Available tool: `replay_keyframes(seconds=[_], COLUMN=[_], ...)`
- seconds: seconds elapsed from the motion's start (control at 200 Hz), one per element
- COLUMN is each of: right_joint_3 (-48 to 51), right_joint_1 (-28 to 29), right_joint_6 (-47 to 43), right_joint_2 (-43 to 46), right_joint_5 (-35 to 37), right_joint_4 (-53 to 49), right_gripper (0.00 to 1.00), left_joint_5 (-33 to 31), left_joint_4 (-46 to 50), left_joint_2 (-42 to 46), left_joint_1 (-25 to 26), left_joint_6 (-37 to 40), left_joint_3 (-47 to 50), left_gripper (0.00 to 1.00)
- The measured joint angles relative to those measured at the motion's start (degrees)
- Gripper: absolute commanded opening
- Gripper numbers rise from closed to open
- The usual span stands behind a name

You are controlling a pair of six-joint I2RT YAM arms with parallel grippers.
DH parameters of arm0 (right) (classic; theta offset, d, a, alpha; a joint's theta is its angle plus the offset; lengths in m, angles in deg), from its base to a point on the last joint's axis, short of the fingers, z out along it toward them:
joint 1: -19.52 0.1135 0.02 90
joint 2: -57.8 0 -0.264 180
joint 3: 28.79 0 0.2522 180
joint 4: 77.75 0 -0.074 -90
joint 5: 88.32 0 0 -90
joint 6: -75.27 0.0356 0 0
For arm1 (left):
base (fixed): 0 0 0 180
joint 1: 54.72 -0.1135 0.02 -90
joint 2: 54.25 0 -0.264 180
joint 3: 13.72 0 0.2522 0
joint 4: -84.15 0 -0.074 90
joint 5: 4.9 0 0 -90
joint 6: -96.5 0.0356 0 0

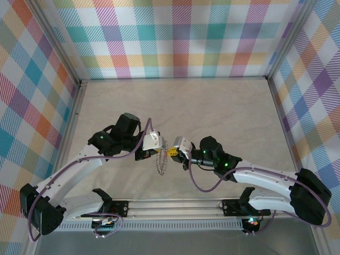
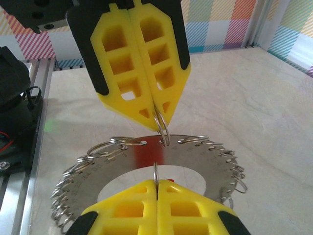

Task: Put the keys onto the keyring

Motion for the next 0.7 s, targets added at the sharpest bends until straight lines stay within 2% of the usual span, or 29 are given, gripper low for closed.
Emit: replay_keyframes(seconds=[0.385,0.7], right_joint_3=[-4.7,-5.2], right_joint_1=[1.1,1.1], right_joint_6=[5.7,8.0], right_joint_2=[-3.3,-3.0], right_joint_5=[-0.7,2.9], right_joint_4=[0.9,-1.1], right_gripper=[0.00,0.00], left_joint_5=[-2.0,-2.1], left_joint_4=[-1.6,-3.2], left_joint_2=[0.0,0.0], left_joint_1=[0.3,0.4], left_joint_6=[0.3,-2.3], left_joint_3=[0.8,0.8], left_gripper=[0.00,0.00])
